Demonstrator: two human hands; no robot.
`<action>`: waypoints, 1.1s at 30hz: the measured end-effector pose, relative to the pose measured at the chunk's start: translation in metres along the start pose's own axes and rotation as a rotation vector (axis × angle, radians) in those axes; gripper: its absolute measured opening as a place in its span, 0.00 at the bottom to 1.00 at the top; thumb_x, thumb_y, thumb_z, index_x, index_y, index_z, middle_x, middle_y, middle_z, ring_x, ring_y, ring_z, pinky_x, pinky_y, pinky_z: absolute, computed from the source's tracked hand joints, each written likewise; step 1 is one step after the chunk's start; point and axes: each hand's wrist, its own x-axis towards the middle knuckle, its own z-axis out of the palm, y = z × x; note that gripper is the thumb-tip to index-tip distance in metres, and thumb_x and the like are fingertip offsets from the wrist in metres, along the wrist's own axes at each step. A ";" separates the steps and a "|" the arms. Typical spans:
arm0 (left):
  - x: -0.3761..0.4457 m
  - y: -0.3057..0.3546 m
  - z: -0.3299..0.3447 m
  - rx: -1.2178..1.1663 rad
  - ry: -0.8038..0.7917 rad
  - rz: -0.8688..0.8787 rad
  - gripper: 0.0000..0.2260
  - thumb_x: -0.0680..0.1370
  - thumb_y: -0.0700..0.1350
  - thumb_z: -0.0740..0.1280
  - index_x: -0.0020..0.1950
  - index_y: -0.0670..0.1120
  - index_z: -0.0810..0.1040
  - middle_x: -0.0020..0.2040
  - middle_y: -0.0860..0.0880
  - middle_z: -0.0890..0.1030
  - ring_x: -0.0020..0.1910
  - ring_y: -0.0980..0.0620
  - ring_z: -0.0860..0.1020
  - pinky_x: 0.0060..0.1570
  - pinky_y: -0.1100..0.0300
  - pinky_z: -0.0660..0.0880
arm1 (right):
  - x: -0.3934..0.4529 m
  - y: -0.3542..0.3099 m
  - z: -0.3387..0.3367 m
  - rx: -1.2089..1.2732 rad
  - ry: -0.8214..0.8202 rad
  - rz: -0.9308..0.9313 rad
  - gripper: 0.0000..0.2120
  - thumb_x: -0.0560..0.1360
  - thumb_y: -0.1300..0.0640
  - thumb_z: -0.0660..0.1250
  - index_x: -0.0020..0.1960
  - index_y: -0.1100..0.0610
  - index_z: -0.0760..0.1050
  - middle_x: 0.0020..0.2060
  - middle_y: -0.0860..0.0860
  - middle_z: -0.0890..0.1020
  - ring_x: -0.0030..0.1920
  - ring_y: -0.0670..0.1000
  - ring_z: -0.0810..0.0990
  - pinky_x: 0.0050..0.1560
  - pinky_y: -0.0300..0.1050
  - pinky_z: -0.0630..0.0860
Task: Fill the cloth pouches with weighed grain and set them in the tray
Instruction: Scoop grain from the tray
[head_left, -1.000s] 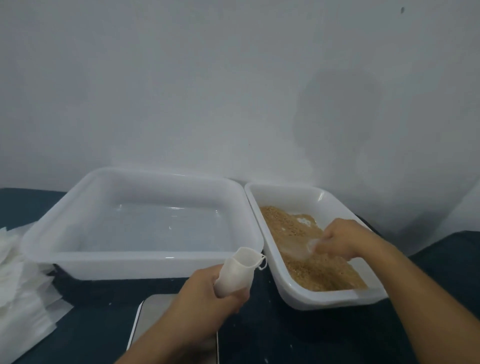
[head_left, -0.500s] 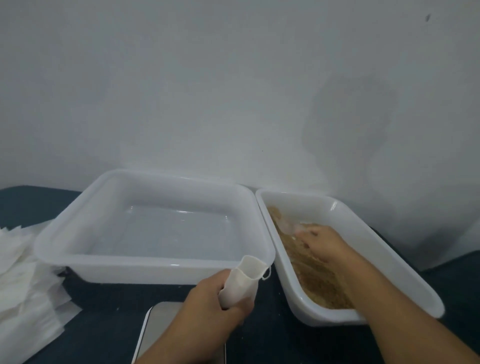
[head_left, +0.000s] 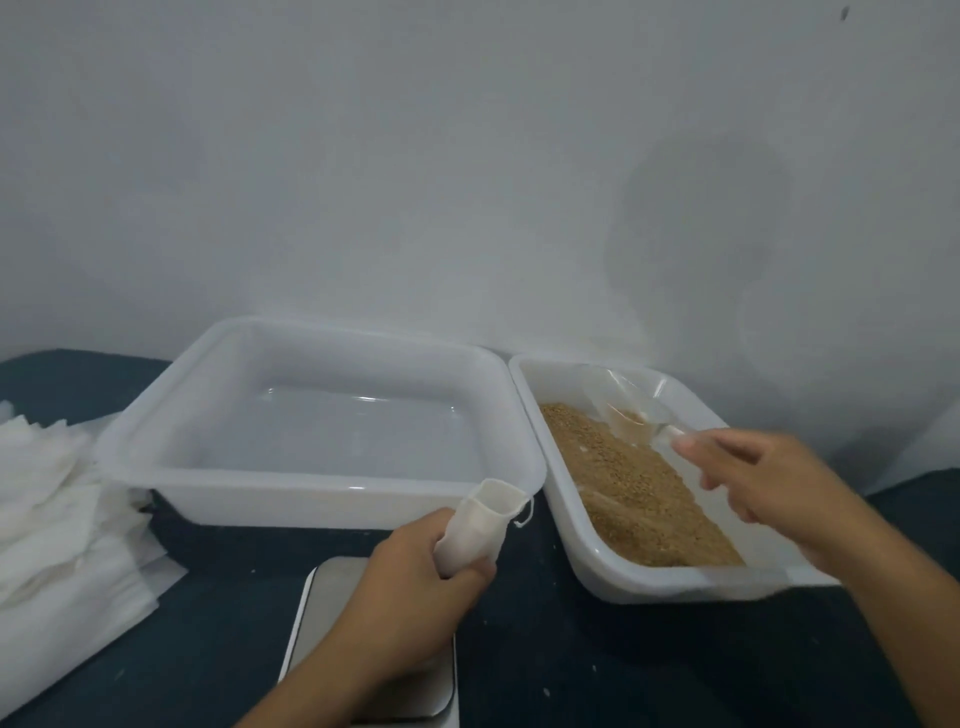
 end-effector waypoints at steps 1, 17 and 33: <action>-0.001 -0.001 0.000 0.024 0.021 0.012 0.04 0.75 0.47 0.71 0.42 0.50 0.78 0.37 0.51 0.81 0.35 0.56 0.77 0.42 0.57 0.77 | -0.010 -0.008 -0.007 -0.020 -0.047 -0.008 0.12 0.71 0.30 0.69 0.48 0.33 0.85 0.36 0.46 0.84 0.24 0.43 0.71 0.29 0.35 0.75; -0.004 -0.005 -0.004 0.215 0.097 0.105 0.08 0.77 0.46 0.69 0.40 0.55 0.74 0.37 0.54 0.76 0.38 0.59 0.74 0.36 0.69 0.66 | -0.045 -0.067 -0.041 -0.498 -0.418 -0.158 0.29 0.58 0.12 0.58 0.54 0.20 0.77 0.42 0.31 0.85 0.42 0.34 0.83 0.40 0.38 0.81; -0.007 -0.009 -0.004 0.230 0.076 0.136 0.08 0.77 0.47 0.69 0.40 0.54 0.73 0.37 0.55 0.76 0.40 0.59 0.73 0.36 0.67 0.66 | -0.042 -0.104 -0.031 -0.773 -0.270 -0.458 0.31 0.55 0.09 0.44 0.49 0.15 0.73 0.35 0.27 0.81 0.36 0.35 0.81 0.33 0.43 0.81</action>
